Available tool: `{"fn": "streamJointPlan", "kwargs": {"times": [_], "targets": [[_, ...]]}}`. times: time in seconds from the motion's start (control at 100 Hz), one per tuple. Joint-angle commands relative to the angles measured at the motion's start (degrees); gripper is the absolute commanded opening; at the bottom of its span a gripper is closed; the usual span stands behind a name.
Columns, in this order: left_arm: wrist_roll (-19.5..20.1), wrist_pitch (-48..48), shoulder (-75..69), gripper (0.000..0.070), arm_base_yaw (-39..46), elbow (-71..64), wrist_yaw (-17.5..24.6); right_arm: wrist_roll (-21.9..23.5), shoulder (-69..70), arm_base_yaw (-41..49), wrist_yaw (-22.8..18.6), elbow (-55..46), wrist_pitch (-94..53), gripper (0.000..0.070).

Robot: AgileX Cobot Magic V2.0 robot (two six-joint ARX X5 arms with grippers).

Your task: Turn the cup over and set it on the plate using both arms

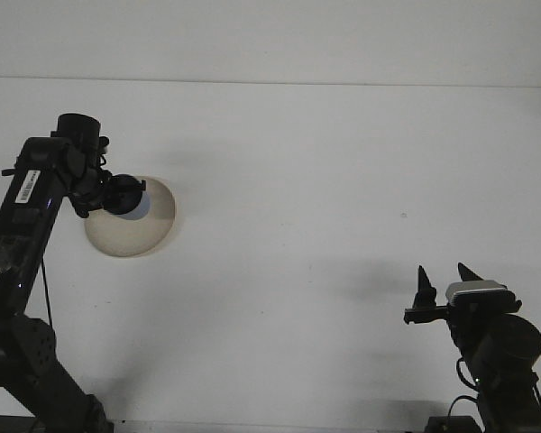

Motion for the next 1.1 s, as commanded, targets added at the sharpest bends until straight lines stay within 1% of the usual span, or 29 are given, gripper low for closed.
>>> {"fn": "streamJointPlan", "kwargs": {"times": [0.0, 0.51, 0.56, 0.66, 0.7, 0.76, 0.88, 1.09], "targets": [[0.87, -0.09, 1.92, 0.0011, 0.42, 1.05, -0.11, -0.44, 0.07, 0.04, 0.09, 0.63, 0.48, 0.0480], [0.81, 0.90, 9.42, 0.0020, 2.47, 1.05, -0.13, -0.44, 0.07, 0.04, 0.07, 0.63, 0.46, 0.0480], [0.59, 0.90, 9.55, 0.0045, 2.51, 1.05, -0.11, -0.44, 0.07, 0.04, 0.07, 0.63, 0.46, 0.0480], [0.39, 1.05, 9.66, 0.0185, 2.60, 1.05, -0.11, -0.44, 0.07, 0.04, 0.07, 0.66, 0.46, 0.0480], [0.39, 1.11, 9.66, 0.0227, 2.60, 1.05, -0.11, -0.44, 0.07, 0.04, 0.07, 0.63, 0.48, 0.0480], [0.39, 1.14, 9.66, 0.0266, 2.60, 1.05, -0.11, -0.44, 0.07, 0.04, 0.07, 0.63, 0.48, 0.0480], [0.37, 1.25, 9.64, 0.0267, 2.86, 1.11, -0.11, -0.44, 0.07, 0.04, 0.07, 0.63, 0.48, 0.0480], [-0.92, 1.16, 7.43, 0.0267, 3.87, 2.73, -0.11, -0.44, 0.07, 0.04, 0.09, 0.63, 0.46, 0.0480]]}}
